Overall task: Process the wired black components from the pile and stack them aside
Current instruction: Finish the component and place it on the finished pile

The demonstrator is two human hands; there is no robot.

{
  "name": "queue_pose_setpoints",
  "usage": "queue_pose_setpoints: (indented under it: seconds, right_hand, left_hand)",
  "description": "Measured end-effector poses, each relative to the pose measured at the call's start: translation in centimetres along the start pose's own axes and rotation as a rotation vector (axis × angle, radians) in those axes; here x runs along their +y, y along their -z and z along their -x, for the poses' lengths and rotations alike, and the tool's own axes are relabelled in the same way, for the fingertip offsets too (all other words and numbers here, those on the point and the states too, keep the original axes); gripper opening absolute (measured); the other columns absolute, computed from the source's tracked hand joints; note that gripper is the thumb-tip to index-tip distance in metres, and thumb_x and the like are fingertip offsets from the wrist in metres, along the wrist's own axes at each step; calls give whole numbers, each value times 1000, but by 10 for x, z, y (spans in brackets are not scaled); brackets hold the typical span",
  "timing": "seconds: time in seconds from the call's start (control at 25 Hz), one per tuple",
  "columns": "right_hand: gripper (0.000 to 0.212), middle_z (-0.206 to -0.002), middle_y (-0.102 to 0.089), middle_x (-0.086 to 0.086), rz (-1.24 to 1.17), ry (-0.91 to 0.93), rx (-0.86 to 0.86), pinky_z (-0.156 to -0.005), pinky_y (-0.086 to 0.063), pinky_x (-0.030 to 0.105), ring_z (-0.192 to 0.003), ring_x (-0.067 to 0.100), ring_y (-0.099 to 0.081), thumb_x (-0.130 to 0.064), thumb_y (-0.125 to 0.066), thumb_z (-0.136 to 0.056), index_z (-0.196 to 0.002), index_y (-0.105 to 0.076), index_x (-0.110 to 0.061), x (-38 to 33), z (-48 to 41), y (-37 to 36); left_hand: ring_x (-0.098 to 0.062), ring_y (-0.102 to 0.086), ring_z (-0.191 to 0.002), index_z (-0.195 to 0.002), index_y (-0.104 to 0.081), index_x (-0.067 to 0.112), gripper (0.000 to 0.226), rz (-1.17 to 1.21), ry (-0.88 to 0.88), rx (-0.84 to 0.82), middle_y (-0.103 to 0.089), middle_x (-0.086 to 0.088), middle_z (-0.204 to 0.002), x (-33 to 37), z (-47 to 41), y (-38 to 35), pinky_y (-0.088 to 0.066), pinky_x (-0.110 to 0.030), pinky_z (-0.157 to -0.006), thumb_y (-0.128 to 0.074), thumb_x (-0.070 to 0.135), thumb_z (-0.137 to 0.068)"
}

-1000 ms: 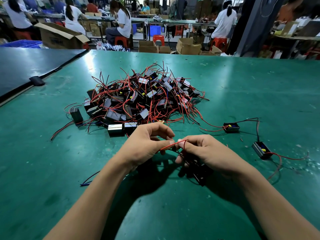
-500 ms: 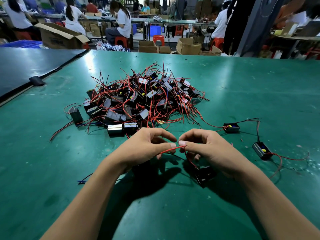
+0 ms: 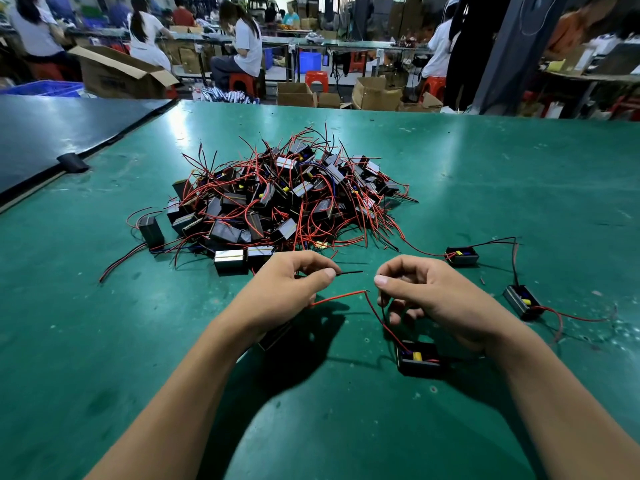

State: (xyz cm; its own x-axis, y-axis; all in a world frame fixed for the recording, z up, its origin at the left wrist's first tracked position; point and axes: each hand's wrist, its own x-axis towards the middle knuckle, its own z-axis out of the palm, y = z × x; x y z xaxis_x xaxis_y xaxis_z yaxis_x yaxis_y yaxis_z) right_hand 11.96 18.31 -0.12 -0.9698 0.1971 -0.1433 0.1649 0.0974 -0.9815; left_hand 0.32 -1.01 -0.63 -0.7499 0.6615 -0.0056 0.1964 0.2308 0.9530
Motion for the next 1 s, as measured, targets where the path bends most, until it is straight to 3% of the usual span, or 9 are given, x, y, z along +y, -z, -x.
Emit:
queue_pose_setpoints:
  seconds: [0.12, 0.32, 0.44, 0.6, 0.76, 1.0]
  right_hand:
    - [27, -81, -73, 6, -37, 33, 13, -47, -46, 19, -56, 14, -64, -30, -74, -77, -94, -66, -11, 2, -1, -3]
    - [26, -77, -74, 2, -109, 126, 110, -50, -45, 14, -55, 12, -64, -22, -77, -75, -96, -71, -9, 5, -5, -12]
    - [32, -81, -75, 5, -162, 114, 103, -55, -51, 16, -59, 13, -67, -19, -80, -70, -99, -72, -7, 6, -6, -14]
    - [30, -83, -74, 7, -217, 106, 81, -62, -57, 23, -63, 16, -68, -18, -81, -66, -94, -75, -10, 8, -7, -13]
    - [24, -88, -76, 10, -219, 136, 61, -65, -59, 25, -66, 17, -68, -24, -82, -66, -88, -77, -16, 8, -7, -15]
    - [21, -87, -76, 12, -224, 169, 92, -67, -59, 26, -67, 18, -67, -21, -81, -70, -89, -75, -13, 9, -7, -15]
  left_hand:
    - [-14, -47, -70, -92, -76, 18, 10, 15, -31, -19, -60, -13, -75, 3, 1, -4, -39, -26, -67, -70, 25, -89]
    - [-14, -43, -58, -86, -76, 18, 15, 124, -28, 5, -51, 1, -58, 1, 0, -5, -38, -16, -53, -72, 33, -86]
    - [-11, -43, -54, -86, -75, 15, 10, 171, -77, 20, -55, 6, -60, 0, -2, -7, -38, -16, -51, -72, 25, -88]
    - [-6, -50, -62, -91, -76, 17, 9, 145, -105, -17, -70, -4, -74, 1, -2, -8, -38, -12, -56, -76, 23, -83]
    - [-8, -48, -53, -88, -77, 17, 4, 146, -124, 35, -63, 6, -59, 1, -2, -9, -39, -15, -53, -74, 17, -85]
    - [-14, -53, -51, -93, -76, 23, 13, 127, -110, 122, -66, 3, -62, -1, -5, -8, -44, -17, -51, -68, 13, -90]
